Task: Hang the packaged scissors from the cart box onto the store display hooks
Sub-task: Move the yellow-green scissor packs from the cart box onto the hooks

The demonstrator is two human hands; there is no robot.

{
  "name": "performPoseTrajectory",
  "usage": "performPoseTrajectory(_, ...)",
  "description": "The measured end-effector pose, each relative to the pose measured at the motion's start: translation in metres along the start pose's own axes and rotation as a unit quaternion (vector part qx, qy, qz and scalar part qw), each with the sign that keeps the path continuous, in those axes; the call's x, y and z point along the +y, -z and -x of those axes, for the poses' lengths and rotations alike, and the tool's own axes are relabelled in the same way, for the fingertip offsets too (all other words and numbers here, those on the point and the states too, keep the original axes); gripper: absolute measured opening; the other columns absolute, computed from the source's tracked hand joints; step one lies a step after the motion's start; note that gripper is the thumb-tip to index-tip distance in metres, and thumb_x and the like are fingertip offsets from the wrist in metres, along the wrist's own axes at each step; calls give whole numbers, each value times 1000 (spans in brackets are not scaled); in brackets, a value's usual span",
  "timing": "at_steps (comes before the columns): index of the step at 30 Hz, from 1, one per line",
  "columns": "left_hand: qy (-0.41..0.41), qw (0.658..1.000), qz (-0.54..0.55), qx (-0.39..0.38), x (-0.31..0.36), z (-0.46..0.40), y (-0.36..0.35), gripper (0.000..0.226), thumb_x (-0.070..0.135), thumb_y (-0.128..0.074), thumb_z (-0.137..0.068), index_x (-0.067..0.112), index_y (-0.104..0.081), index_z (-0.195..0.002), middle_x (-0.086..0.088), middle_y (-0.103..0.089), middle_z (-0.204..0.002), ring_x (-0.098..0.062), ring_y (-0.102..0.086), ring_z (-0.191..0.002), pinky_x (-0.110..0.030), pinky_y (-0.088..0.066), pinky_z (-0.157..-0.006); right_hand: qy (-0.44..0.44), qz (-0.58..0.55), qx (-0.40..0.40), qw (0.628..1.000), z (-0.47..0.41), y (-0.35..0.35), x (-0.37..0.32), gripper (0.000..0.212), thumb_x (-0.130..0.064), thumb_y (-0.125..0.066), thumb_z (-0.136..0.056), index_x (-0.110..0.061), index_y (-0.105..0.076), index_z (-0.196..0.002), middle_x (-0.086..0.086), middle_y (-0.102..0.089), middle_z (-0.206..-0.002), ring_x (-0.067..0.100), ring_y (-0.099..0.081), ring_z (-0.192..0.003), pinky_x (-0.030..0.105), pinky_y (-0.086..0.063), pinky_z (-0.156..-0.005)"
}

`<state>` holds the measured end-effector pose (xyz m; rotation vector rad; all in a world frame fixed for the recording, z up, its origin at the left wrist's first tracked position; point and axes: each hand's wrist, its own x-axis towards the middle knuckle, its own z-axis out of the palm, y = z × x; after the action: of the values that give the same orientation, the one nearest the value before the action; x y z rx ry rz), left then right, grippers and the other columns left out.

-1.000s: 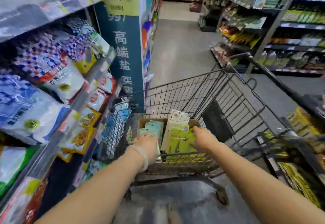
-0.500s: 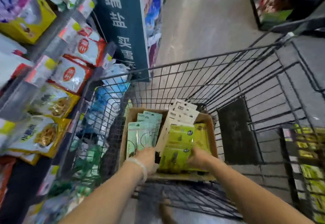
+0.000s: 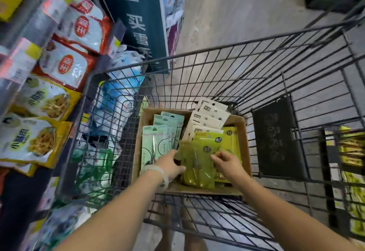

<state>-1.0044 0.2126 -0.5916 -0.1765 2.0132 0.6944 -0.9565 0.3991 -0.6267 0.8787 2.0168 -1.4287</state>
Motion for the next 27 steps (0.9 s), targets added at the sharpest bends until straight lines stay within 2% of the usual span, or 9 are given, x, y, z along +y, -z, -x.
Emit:
performPoseTrajectory(5,-19,992,121,14,0,12,24,77,26,-73,-81,22,-29,-144,-5,-46,-140,-24,-46,-127,-38,-41,-106,44,-110,-32,992,20,5,-45,17,-17,-50,-96,-13,-50,-79,2,-50,-70,12,-49,-63,20,-47,-54)
performPoseTrajectory(8,-44,979,198,4,1,19,27,36,17,-68,-86,16,-54,-119,8,-62,-103,-11,-60,-95,-28,-51,-83,47,-200,-62,977,29,0,-66,22,-18,-45,-98,-17,-46,-76,-6,-46,-57,7,-46,-50,20,-44,-52)
performPoseTrajectory(10,-49,967,247,29,-4,21,29,17,9,-61,-90,12,-60,-107,3,-67,-97,-10,-62,-84,-21,-50,-69,34,-226,-54,972,30,-4,-72,22,-21,-45,-98,-16,-49,-78,-7,-52,-56,5,-51,-47,20,-45,-50)
performPoseTrajectory(14,-19,963,258,76,-25,19,35,23,9,-58,-91,10,-56,-115,-7,-64,-112,-25,-60,-104,-40,-47,-97,-45,-13,4,999,23,-4,-49,20,-26,-50,-96,-7,-54,-90,6,-58,-71,16,-55,-59,23,-45,-49)
performPoseTrajectory(17,-3,965,245,91,-40,17,39,36,15,-56,-94,11,-47,-128,-7,-54,-132,-26,-52,-119,-42,-41,-104,-111,236,-35,965,13,-7,-10,39,-30,-60,-90,-4,-54,-118,14,-62,-108,21,-59,-91,33,-50,-81)
performPoseTrajectory(20,8,963,253,88,-49,15,40,59,15,-52,-96,8,-25,-147,-5,-34,-150,-27,-32,-139,-42,-28,-112,-140,186,-26,972,1,-12,10,60,-32,-67,-84,-6,-44,-132,12,-55,-130,25,-55,-113,36,-48,-96)
performPoseTrajectory(22,13,962,256,88,-55,12,39,50,13,-51,-96,8,-34,-142,1,-44,-135,-26,-39,-133,-41,-32,-109,-146,132,-29,980,-6,-17,9,56,-31,-67,-84,-7,-45,-129,9,-58,-122,21,-56,-101,32,-49,-83)
performPoseTrajectory(25,20,962,256,97,-60,11,42,52,17,-56,-93,11,-37,-141,-6,-44,-145,-26,-42,-132,-45,-34,-111,-143,99,-38,984,-17,-22,5,25,-22,-63,-89,-12,-51,-108,4,-55,-82,14,-50,-70,23,-40,-59)
performPoseTrajectory(27,13,958,273,90,-64,14,46,62,22,-59,-90,15,-31,-145,-5,-38,-150,-27,-39,-135,-49,-32,-112,-123,97,-35,987,-19,-26,3,13,-15,-62,-89,-11,-53,-98,0,-50,-72,11,-45,-61,22,-35,-52)
